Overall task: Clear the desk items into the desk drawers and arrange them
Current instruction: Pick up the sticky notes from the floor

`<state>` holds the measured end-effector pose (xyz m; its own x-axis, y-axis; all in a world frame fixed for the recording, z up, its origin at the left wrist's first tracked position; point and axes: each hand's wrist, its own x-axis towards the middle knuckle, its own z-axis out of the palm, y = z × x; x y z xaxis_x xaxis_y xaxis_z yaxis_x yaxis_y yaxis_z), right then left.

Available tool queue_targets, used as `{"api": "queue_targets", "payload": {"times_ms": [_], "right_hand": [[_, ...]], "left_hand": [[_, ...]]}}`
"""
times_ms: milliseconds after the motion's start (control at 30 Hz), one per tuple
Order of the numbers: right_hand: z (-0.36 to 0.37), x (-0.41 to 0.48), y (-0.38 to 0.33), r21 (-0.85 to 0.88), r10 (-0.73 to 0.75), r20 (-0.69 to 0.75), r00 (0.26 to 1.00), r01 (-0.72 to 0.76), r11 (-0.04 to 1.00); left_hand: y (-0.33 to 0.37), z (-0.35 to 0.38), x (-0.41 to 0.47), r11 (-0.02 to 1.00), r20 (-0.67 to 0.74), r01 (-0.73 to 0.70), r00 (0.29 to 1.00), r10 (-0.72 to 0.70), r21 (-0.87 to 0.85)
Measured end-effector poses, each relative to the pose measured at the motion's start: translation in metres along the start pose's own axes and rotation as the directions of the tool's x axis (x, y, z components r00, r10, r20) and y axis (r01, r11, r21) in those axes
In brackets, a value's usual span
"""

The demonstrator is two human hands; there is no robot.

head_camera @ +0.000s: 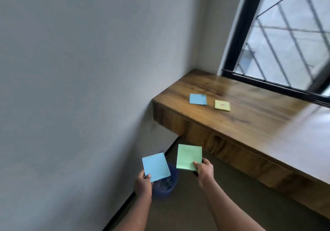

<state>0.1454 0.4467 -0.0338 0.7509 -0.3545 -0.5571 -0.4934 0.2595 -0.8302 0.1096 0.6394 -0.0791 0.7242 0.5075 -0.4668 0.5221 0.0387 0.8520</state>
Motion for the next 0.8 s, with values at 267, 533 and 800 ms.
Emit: {"api": "queue_targets", "payload": {"times_ms": [267, 533, 800], "right_hand": [[-0.057, 0.026, -0.093, 0.06, -0.118, -0.308, 0.944, 0.143, 0.988], [-0.148, 0.084, -0.142, -0.002, -0.113, -0.507, 0.854, 0.131, 0.991], [-0.207, 0.174, -0.197, -0.129, -0.105, -0.538, 0.836, 0.041, 0.991]], "left_hand": [[0.122, 0.093, 0.003, 0.959, 0.311, -0.23, 0.935, 0.171, 0.164], [0.177, 0.222, -0.01, 0.884, 0.486, -0.376, 0.849, 0.208, 0.278], [0.223, 0.353, -0.029, 0.749, 0.553, -0.509, 0.8, 0.231, 0.424]]}}
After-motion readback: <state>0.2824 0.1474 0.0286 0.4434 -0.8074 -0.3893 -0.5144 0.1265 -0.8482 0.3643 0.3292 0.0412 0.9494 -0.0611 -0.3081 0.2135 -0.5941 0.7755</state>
